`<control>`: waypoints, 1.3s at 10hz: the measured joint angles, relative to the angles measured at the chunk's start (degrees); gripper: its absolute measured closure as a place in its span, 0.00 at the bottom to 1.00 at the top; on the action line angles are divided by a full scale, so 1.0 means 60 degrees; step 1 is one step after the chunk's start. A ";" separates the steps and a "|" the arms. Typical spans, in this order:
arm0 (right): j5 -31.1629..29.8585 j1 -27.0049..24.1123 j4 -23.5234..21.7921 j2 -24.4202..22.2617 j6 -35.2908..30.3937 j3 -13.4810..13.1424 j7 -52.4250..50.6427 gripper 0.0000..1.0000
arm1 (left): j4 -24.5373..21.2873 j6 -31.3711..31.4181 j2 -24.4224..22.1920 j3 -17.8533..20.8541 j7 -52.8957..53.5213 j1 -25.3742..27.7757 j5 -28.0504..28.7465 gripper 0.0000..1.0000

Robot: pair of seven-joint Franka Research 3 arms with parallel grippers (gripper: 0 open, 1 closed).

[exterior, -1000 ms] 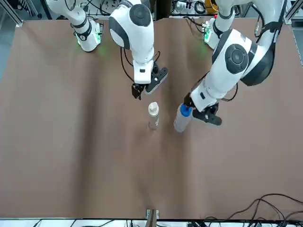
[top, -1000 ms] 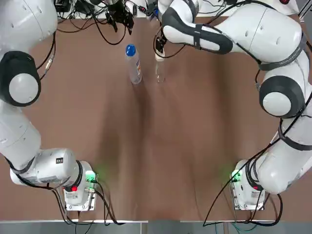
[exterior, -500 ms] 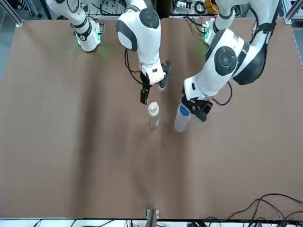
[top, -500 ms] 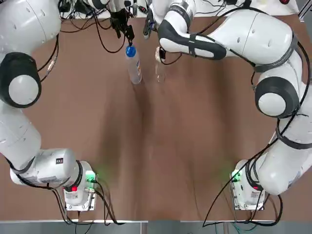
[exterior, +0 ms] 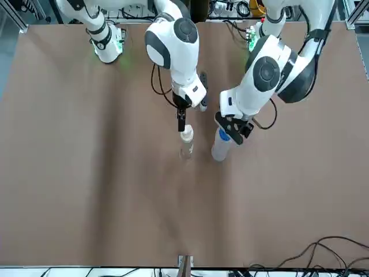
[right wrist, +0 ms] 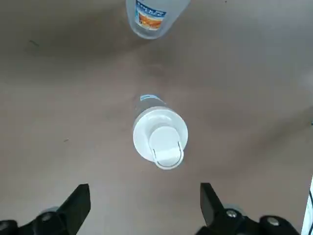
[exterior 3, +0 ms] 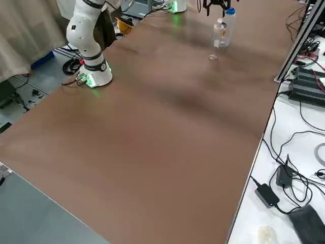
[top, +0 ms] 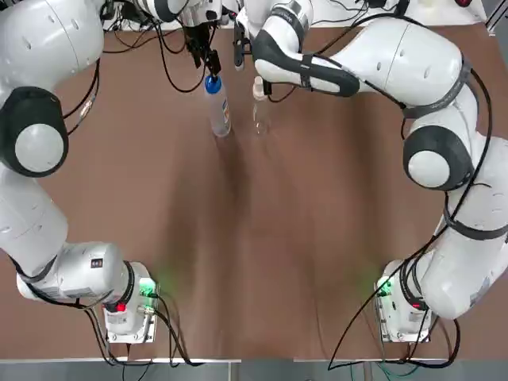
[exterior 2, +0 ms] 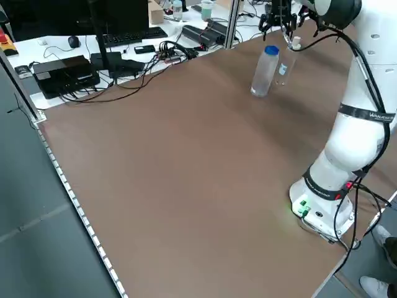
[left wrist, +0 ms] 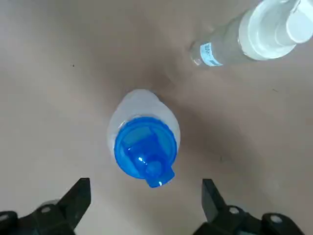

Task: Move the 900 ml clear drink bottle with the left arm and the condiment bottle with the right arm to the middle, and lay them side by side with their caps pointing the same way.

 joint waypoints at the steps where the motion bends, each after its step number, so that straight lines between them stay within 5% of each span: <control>1: 0.0000 0.0078 0.0367 0.0242 -0.0244 -0.0026 -0.0326 0.01 | -0.0080 0.0000 0.0004 0.0000 0.0000 -0.0029 0.0000 0.00; 7: 0.0007 0.0251 0.1249 0.0825 -0.0316 -0.0167 -0.1415 0.03 | -0.0147 0.0002 0.0022 0.0006 0.0000 0.0091 0.0001 0.00; 11: 0.1285 0.0246 0.1302 0.0948 0.0249 -0.1078 -0.1884 0.04 | -0.0160 -0.0013 -0.0187 0.0006 0.0093 0.0235 0.0013 0.00; 13: 0.1439 0.0246 0.1304 0.0980 0.0344 -0.1182 -0.2002 0.08 | -0.0225 -0.0036 -0.0320 0.0008 0.0341 0.0425 0.0015 0.00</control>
